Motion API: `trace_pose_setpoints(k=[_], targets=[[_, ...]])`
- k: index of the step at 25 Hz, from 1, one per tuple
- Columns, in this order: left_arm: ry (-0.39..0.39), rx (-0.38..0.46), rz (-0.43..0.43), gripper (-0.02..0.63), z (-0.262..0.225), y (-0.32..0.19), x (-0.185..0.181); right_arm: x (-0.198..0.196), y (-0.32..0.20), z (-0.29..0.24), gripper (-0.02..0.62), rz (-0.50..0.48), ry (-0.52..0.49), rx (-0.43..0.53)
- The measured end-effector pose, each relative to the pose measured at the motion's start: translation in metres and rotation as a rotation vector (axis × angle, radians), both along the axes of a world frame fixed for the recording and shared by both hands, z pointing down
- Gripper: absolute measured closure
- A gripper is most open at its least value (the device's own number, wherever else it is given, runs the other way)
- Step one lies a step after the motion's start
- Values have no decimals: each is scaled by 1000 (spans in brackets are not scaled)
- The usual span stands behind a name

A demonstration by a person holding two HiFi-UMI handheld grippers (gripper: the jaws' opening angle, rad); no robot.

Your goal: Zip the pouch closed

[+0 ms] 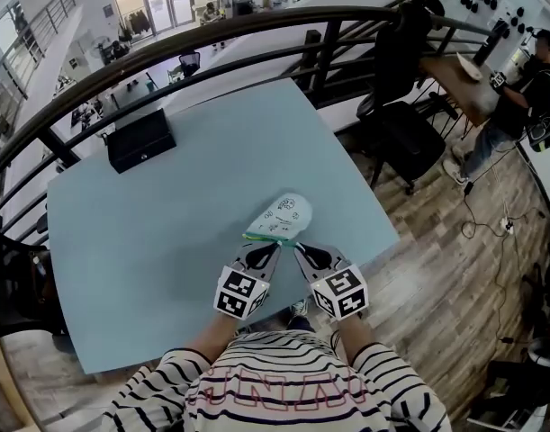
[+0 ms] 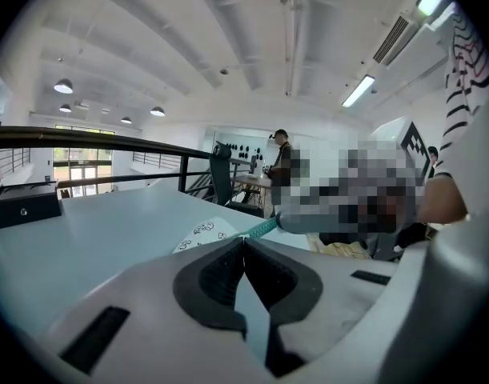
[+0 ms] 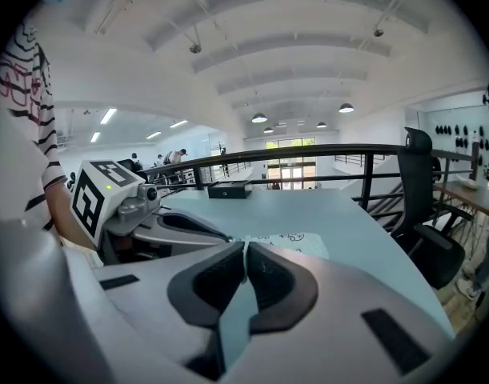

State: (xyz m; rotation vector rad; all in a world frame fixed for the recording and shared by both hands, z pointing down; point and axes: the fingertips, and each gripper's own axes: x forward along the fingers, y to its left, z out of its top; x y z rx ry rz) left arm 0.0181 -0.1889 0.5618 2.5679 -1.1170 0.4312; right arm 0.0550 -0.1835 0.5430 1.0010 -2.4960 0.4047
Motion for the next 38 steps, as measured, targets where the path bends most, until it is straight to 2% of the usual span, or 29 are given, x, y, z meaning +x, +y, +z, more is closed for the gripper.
trace_pose_setpoints(k=[4, 8, 19, 32, 38], targets=[[1, -7, -7, 581, -4, 1, -5, -2, 1, -4, 558, 38, 9, 9], [14, -49, -46, 581, 0, 1, -12, 6, 1, -2, 558, 89, 17, 10], [-69, -28, -56, 581, 8, 5, -29, 0, 8, 2, 558, 122, 21, 14], [-72, -58, -132, 581, 11, -6, -58, 5, 2, -3, 558, 178, 13, 16], [-105, -56, -181, 581, 14, -14, -80, 18, -2, -3, 558, 223, 15, 14]])
